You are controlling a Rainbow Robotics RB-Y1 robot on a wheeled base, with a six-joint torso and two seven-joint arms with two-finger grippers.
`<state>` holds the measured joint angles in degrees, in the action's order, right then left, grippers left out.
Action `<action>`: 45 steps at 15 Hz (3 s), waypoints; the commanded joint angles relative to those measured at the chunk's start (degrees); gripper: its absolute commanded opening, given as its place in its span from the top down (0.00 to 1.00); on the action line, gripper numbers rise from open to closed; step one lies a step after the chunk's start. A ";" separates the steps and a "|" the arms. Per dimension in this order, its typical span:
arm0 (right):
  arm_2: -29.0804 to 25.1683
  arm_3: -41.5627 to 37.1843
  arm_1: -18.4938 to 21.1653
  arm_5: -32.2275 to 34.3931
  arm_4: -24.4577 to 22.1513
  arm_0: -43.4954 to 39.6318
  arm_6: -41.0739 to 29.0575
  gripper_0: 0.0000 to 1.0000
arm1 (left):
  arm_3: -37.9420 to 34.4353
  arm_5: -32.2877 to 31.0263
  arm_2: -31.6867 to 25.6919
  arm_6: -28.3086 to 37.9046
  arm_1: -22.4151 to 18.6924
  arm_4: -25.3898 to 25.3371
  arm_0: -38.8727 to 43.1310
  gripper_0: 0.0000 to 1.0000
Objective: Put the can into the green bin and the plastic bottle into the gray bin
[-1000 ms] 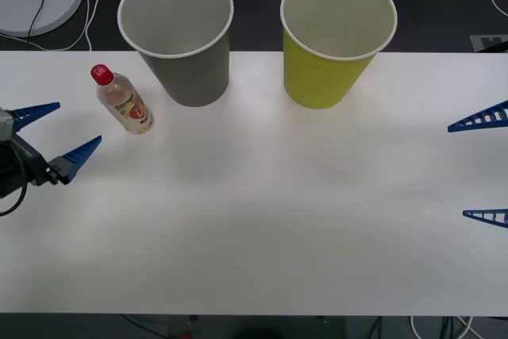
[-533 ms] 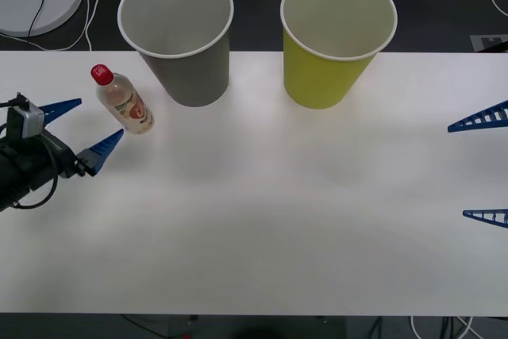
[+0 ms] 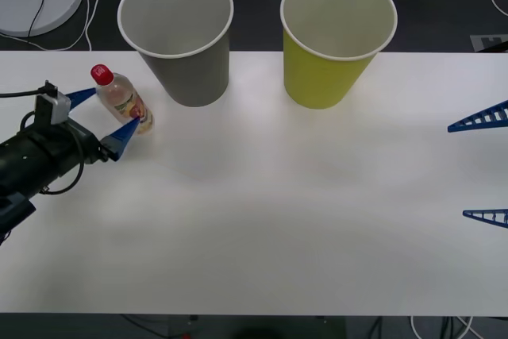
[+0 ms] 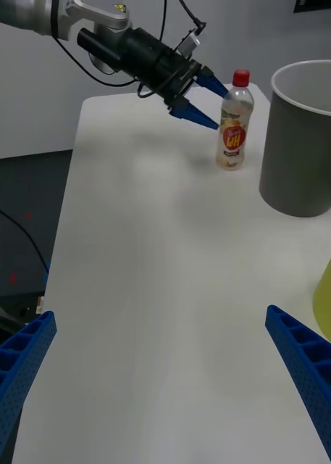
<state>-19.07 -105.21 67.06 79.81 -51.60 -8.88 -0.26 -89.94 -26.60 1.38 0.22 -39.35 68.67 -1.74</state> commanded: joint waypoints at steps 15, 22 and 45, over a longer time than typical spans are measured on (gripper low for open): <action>0.00 0.00 0.00 0.00 0.00 0.00 0.00 0.00 | 9.43 3.13 5.65 4.96 0.15 1.12 -10.04 0.00; 0.00 0.00 0.00 0.00 0.00 0.00 0.00 0.00 | 10.40 3.75 6.44 6.02 0.50 1.38 -11.53 0.00; 0.00 0.00 0.00 0.00 0.00 0.00 0.00 0.00 | 6.35 3.39 6.44 6.37 0.85 2.17 -8.37 1.00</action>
<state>-19.07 -105.20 67.06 79.81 -51.59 -8.88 -0.26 -82.68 -23.18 7.77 6.52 -38.43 71.30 -10.97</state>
